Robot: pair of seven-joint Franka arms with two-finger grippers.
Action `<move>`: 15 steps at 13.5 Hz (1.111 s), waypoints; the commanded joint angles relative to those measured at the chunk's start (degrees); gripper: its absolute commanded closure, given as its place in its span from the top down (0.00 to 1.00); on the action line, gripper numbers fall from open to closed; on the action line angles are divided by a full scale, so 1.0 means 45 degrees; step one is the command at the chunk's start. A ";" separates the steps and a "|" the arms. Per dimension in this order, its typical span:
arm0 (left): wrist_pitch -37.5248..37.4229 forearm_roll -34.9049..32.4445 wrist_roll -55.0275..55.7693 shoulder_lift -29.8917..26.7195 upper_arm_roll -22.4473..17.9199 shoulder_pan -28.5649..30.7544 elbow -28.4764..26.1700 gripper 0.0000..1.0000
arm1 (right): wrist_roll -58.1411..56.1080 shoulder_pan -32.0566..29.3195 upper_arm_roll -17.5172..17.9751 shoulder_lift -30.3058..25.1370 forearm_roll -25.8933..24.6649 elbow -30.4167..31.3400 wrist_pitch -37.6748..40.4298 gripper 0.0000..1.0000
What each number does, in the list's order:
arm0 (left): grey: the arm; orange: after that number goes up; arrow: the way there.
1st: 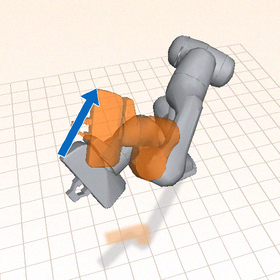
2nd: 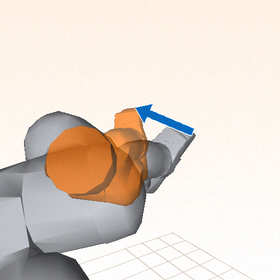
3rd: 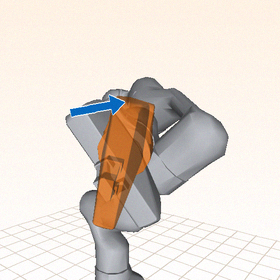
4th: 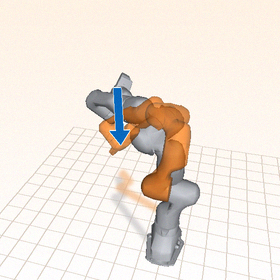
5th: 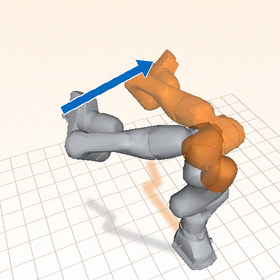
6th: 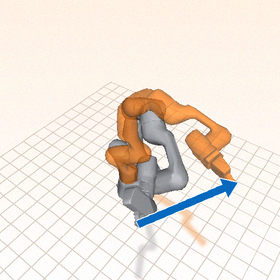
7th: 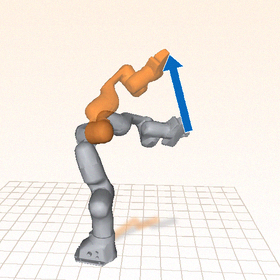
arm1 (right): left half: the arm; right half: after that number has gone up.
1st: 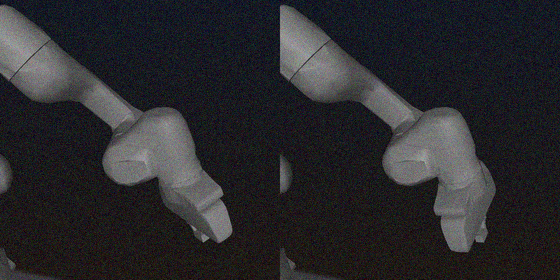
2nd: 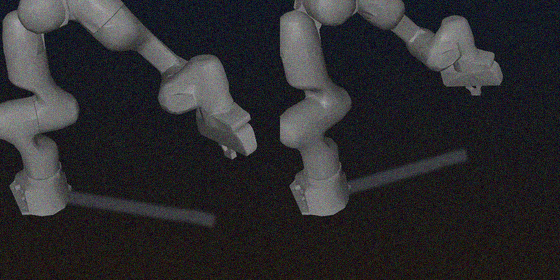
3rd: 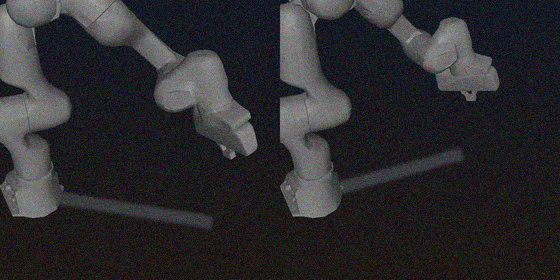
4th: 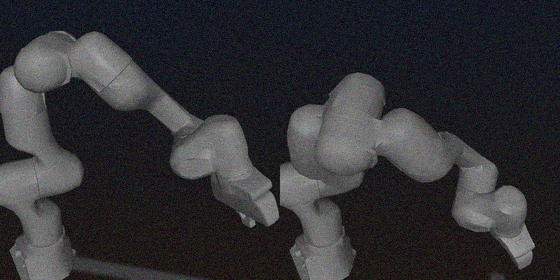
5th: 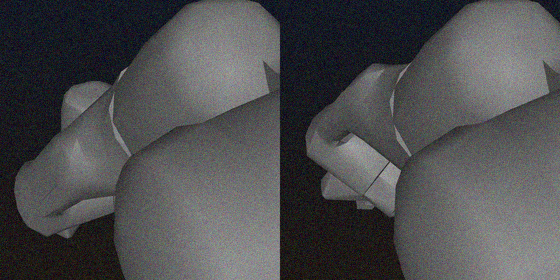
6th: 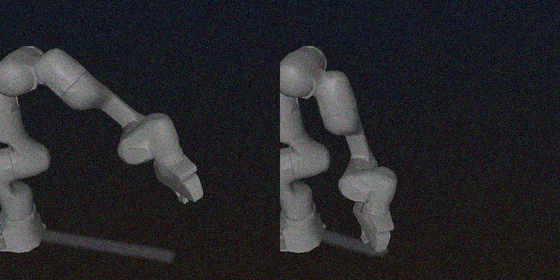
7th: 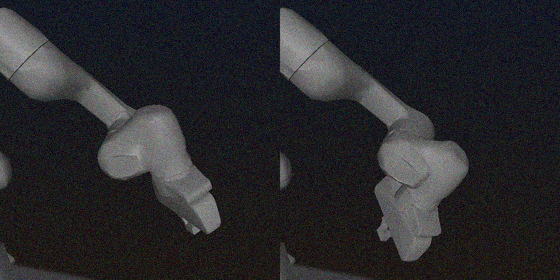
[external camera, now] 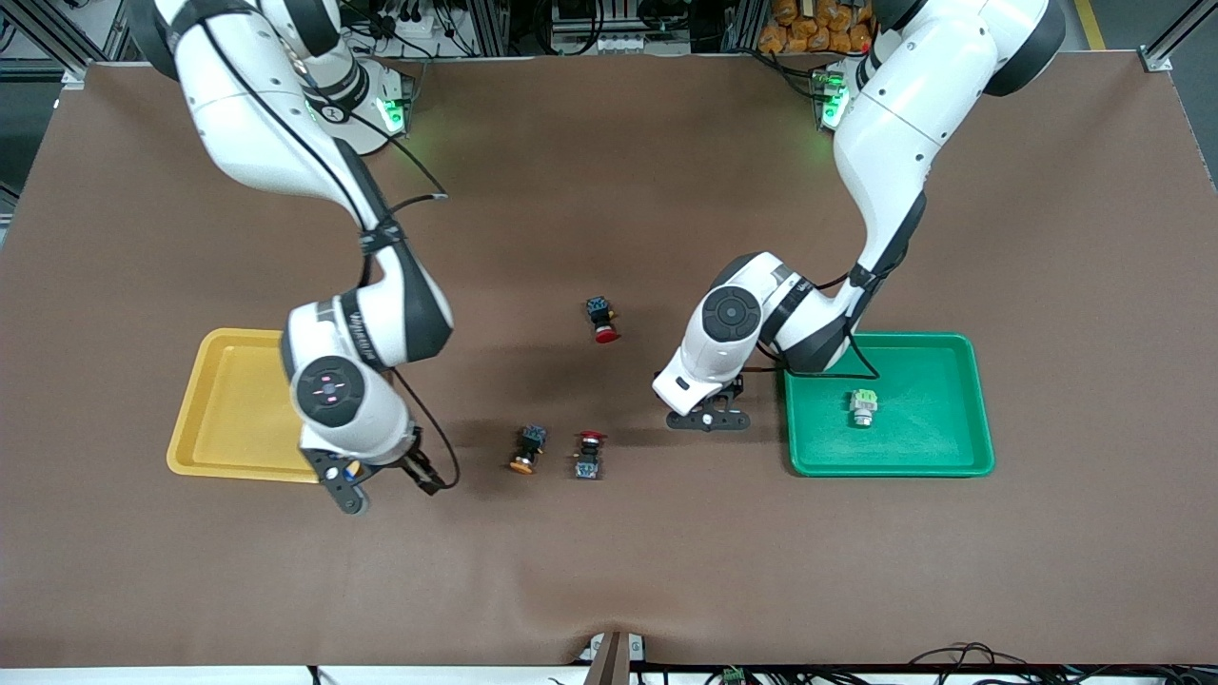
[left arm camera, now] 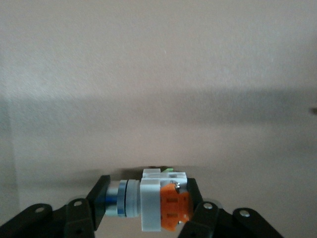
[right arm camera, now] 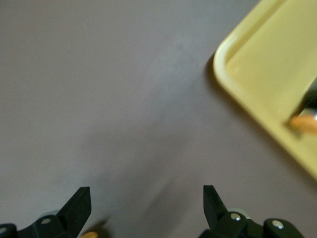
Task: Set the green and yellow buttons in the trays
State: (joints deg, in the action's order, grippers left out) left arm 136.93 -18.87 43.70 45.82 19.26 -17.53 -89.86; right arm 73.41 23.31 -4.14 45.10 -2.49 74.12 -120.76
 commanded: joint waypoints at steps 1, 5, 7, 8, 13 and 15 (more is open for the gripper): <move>-0.0853 -0.0065 -0.0024 -0.0397 -0.0061 0.0027 0.0434 0.21 | 0.0642 0.0442 -0.0018 0.0484 0.0124 -0.0103 -0.0913 1.00; -0.2299 -0.0104 -0.1055 -0.1254 -0.0061 0.0514 0.0573 0.05 | -0.1840 0.1575 0.0178 0.1247 -0.0090 -0.0103 -0.2518 1.00; -0.2750 -0.0085 -0.2750 -0.1801 -0.0042 0.1311 0.0437 0.07 | -0.2036 0.1965 0.0178 0.1481 -0.0110 -0.0103 -0.2928 1.00; -0.2849 -0.0065 -0.3822 -0.2054 -0.0003 0.1839 0.0359 0.07 | -0.2037 0.2219 0.0159 0.1618 -0.0207 -0.0103 -0.2949 1.00; -0.3181 0.0111 -0.5726 -0.2544 0.0134 0.3404 0.0145 0.10 | -0.1920 0.2690 0.0159 0.1930 -0.1535 0.0033 -0.2832 0.94; -0.3182 0.0111 -0.6485 -0.2526 0.0134 0.3970 -0.0031 0.14 | -0.1920 0.2690 0.0120 0.2029 -0.1536 0.0033 -0.2832 0.46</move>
State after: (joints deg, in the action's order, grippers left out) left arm 123.31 -18.88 17.13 36.43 19.33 -1.55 -87.44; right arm 65.25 35.30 -3.20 53.70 -8.29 74.50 -133.54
